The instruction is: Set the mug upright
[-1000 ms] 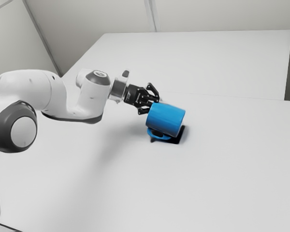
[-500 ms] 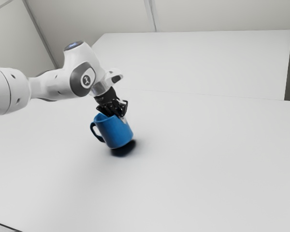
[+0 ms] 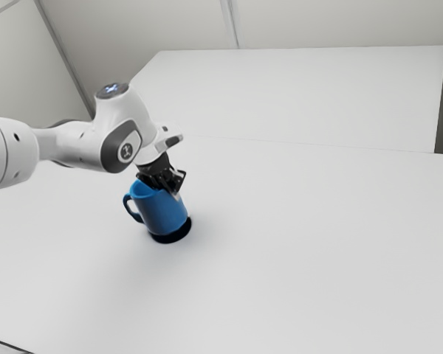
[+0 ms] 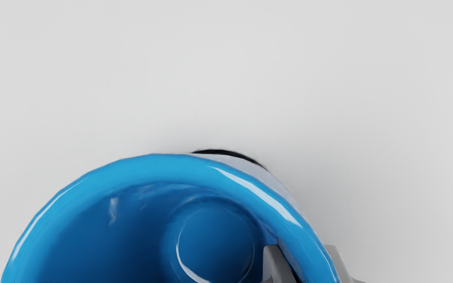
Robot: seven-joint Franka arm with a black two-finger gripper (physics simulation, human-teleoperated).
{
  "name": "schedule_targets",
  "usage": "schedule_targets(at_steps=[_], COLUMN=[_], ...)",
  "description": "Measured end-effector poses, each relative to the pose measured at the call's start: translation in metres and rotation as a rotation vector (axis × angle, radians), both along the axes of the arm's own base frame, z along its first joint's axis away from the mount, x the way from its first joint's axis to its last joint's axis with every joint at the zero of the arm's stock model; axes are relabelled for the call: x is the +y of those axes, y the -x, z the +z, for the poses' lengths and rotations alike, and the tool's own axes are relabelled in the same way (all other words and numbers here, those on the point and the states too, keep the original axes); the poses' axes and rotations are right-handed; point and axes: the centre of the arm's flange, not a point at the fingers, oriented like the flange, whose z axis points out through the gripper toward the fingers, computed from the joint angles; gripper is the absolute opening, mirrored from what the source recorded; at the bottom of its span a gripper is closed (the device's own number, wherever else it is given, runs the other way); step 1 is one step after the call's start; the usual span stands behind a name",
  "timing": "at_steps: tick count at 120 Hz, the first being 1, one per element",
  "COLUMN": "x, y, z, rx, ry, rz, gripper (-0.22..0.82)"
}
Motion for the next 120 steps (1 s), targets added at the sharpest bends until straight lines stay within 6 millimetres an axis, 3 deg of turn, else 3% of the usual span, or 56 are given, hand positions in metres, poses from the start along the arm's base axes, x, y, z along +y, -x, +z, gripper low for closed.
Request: schedule_targets(at_steps=[27,48,62,80,107,120], x=[0.000,-0.006,-0.013,-0.019,0.011,0.015], y=[-0.003,-0.002,0.002,0.006,-0.016,-0.022], z=[-0.021,-0.009,0.012,0.044,0.129,0.173], rx=[0.022,0.004,-0.022,-0.043,-0.073,-0.079], ry=[-0.006,0.003,0.004,0.006,-0.046,-0.062], rz=[0.014,0.010,-0.005,-0.018,0.008,0.015], gripper=[-0.11,0.25,0.40,0.50,0.57,0.58])
